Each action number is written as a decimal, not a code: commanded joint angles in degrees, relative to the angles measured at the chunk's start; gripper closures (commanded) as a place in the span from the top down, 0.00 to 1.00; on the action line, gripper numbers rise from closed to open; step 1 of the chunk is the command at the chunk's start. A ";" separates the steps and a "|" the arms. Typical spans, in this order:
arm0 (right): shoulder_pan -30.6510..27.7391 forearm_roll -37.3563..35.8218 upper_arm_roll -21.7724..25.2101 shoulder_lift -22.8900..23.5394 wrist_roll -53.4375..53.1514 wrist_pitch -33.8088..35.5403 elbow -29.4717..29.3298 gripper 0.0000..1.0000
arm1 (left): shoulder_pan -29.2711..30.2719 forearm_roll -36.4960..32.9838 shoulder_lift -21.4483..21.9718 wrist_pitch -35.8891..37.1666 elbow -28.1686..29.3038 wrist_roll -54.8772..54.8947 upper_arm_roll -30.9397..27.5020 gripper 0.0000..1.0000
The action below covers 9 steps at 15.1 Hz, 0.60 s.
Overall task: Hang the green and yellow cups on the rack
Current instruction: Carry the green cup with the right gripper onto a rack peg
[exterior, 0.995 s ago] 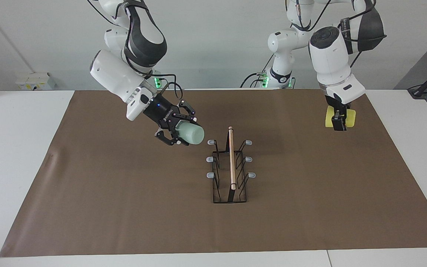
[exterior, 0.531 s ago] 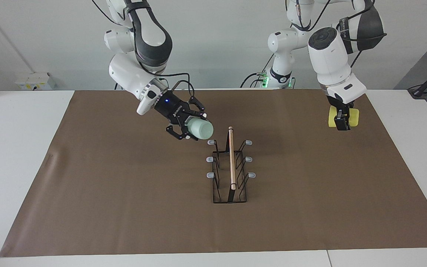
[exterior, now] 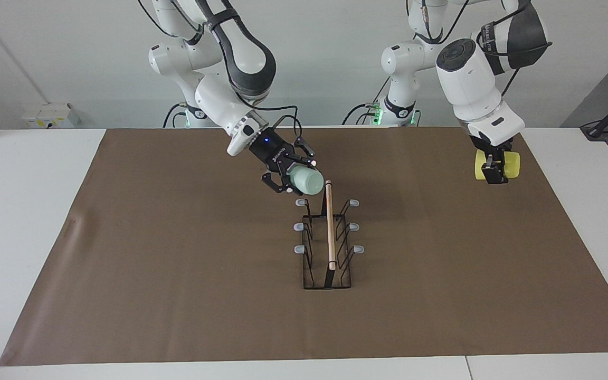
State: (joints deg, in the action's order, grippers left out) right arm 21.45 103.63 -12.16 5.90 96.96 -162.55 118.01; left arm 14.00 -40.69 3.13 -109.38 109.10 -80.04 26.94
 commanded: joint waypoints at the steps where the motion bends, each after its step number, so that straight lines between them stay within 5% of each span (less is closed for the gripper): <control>1: 1.13 6.74 -0.24 3.84 7.43 -2.33 -3.48 0.00 | -0.64 -1.50 -0.50 1.80 -0.65 -0.99 0.04 0.00; 9: 2.54 9.23 -0.24 7.54 10.44 -3.56 -6.74 0.00 | -1.08 -1.94 -0.50 1.98 -0.21 -1.34 0.13 0.00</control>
State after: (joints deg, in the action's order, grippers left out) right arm 23.76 110.98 -12.22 11.01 104.45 -164.71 113.67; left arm 13.79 -41.07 2.94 -108.56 109.12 -80.07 27.30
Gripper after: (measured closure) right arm 0.304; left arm 0.330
